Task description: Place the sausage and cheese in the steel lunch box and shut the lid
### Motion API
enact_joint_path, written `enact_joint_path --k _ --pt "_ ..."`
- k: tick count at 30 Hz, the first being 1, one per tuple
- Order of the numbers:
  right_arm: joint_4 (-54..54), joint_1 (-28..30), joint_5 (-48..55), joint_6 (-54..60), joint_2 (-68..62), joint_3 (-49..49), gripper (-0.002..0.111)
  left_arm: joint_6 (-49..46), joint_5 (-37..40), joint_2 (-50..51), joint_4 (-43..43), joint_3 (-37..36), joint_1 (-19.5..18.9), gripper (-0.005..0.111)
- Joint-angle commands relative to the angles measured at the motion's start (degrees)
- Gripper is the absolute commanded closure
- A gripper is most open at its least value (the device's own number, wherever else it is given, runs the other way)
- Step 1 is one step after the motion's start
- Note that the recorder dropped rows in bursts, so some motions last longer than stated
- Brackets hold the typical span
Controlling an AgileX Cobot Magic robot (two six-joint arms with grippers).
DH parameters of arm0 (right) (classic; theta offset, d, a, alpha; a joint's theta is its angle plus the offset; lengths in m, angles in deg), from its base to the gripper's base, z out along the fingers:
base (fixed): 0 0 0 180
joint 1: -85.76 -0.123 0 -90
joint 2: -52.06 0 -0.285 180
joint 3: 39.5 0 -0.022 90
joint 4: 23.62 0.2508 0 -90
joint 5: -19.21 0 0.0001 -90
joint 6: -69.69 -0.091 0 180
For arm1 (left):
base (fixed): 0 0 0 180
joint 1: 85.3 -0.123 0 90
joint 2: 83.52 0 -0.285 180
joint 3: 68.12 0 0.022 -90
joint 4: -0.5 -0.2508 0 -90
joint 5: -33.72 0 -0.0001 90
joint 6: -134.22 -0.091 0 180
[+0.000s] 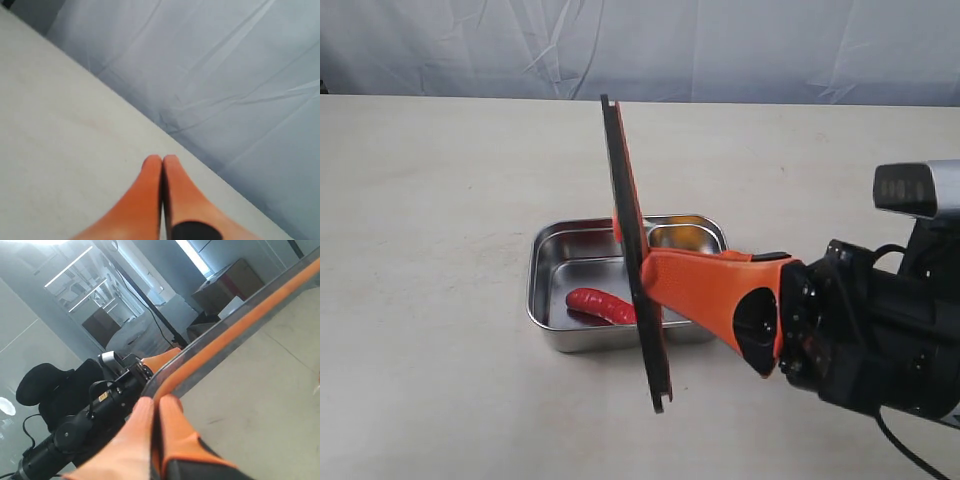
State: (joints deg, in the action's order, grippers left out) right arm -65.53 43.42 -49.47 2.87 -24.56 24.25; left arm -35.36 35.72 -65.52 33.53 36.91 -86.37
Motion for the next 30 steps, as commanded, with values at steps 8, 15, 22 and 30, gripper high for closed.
enact_joint_path --k 8,15,22,30 --pt "-3.8 0.2 -1.3 -5.4 0.0 -10.9 0.109 2.5 10.2 -0.5 15.7 -0.1 0.0 0.107" --pt "-7.7 0.2 -1.3 -8.2 0.0 -13.1 0.109 2.2 11.8 -0.1 25.4 -0.1 0.0 0.063" --pt "-9.3 0.2 -1.3 -8.5 0.0 -13.1 0.109 -16.0 9.9 -0.1 39.2 11.4 0.0 0.058" --pt "-10.6 0.2 -1.3 -8.5 0.0 -13.1 0.109 -40.6 18.0 11.6 22.9 28.5 0.0 0.093"
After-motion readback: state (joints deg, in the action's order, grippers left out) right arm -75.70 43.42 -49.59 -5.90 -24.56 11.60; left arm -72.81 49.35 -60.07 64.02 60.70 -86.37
